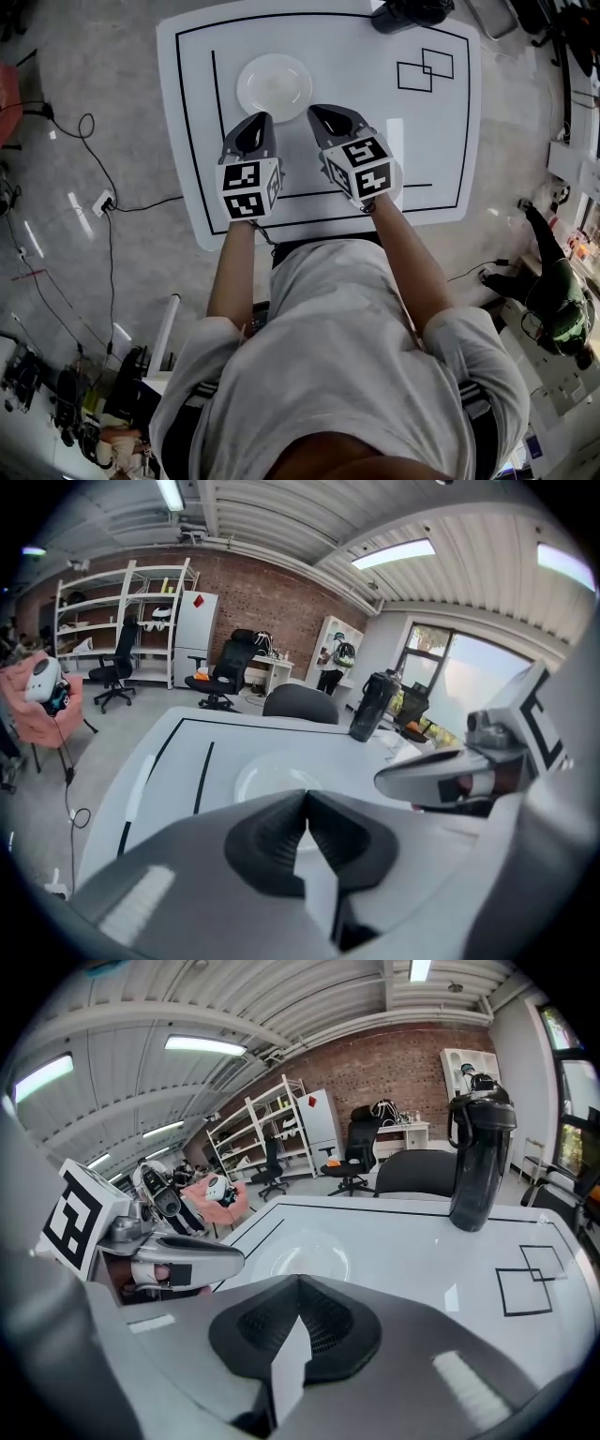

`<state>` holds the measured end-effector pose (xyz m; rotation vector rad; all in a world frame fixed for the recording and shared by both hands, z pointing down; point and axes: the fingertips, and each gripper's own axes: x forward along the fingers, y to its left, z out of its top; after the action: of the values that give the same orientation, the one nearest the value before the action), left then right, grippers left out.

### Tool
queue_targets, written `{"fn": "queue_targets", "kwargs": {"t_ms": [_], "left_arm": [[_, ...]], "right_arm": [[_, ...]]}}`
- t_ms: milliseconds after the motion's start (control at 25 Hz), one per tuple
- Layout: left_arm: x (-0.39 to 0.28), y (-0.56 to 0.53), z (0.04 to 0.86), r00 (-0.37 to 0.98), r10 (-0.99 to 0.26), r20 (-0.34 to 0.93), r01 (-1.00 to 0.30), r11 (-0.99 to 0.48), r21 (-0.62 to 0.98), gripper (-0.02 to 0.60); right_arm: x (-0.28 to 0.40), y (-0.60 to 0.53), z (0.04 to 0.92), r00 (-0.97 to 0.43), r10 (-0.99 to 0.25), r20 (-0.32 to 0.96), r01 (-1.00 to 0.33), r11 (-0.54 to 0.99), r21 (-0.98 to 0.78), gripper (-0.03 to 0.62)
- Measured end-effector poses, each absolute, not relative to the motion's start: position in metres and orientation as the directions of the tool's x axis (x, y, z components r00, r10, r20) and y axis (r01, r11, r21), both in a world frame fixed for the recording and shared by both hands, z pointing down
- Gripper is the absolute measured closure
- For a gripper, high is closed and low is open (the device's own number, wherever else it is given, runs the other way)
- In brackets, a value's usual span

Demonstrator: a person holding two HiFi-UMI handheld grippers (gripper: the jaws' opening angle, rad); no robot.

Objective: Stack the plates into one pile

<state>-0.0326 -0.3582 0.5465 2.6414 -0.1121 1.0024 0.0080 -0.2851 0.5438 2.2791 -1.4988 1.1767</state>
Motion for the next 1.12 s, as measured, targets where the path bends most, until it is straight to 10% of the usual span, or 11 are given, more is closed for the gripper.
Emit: {"fn": "queue_targets", "kwargs": {"t_ms": [680, 1120], "left_arm": [[-0.006, -0.420, 0.574, 0.694, 0.002, 0.720, -0.213, -0.954, 0.209, 0.578], [-0.002, -0.424, 0.597, 0.628, 0.088, 0.773, -0.217, -0.934, 0.283, 0.447]], "right_arm": [[0.045, -0.293, 0.578, 0.261, -0.654, 0.710, -0.768, -0.587, -0.258, 0.592], [0.052, -0.295, 0.601, 0.235, -0.612, 0.755, -0.721, -0.631, -0.288, 0.505]]}}
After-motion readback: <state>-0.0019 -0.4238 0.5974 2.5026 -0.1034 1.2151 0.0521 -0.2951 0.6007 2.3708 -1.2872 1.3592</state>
